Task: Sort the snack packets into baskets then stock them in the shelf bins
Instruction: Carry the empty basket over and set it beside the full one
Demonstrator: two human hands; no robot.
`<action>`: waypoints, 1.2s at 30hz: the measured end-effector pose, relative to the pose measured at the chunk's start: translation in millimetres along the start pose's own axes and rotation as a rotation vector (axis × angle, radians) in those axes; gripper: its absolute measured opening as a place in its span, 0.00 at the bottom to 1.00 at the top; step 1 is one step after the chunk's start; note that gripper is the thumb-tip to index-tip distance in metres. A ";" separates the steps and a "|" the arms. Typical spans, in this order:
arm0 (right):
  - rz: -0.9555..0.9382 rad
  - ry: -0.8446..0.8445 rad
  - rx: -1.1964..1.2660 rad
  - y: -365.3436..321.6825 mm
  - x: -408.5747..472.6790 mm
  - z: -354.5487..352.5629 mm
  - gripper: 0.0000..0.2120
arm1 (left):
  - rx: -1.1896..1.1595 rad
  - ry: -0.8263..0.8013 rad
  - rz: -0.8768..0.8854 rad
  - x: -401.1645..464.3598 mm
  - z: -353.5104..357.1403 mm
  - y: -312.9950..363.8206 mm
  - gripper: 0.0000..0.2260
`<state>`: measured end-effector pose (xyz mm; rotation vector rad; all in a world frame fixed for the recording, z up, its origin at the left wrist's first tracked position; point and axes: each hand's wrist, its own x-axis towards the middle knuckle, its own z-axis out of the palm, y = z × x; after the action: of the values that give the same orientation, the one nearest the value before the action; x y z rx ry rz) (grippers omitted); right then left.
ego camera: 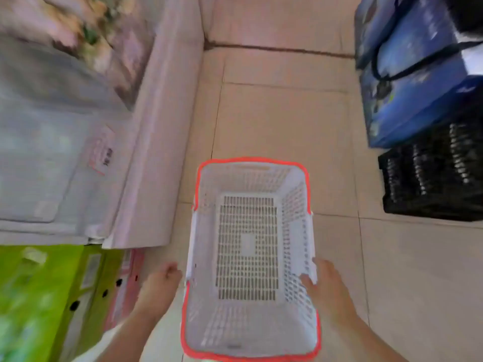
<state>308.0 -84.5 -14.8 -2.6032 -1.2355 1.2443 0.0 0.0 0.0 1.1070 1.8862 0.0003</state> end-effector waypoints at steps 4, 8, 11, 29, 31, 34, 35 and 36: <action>-0.017 0.121 0.328 10.9 55.8 28.7 0.21 | -0.034 0.054 -0.014 61.0 41.8 -3.6 0.17; 0.168 0.102 0.465 34.0 83.1 59.4 0.29 | -0.047 0.011 -0.051 93.0 77.4 -23.3 0.17; 0.236 0.198 0.434 43.5 101.3 71.5 0.17 | -0.126 0.054 -0.123 113.4 89.3 -31.1 0.16; 0.252 0.030 0.638 16.1 -41.5 -155.8 0.16 | -0.305 0.044 0.017 -82.0 -1.5 107.5 0.07; 0.193 0.053 0.603 5.2 -72.8 -209.1 0.15 | -0.354 0.061 0.045 -123.5 -20.5 139.9 0.08; 0.083 0.113 0.596 -12.6 -123.4 -279.5 0.15 | -0.363 0.075 0.105 -182.1 -54.2 185.3 0.08; 0.053 0.123 0.598 -18.6 -139.0 -299.3 0.15 | -0.361 0.086 0.134 -199.4 -65.1 198.0 0.09; 0.032 0.138 0.607 -23.9 -153.3 -317.6 0.14 | -0.365 0.099 0.163 -215.5 -76.3 210.8 0.09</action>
<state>444.0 -69.9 311.1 -2.2166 -0.6555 1.1819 128.9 8.6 282.9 1.0159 1.7845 0.4809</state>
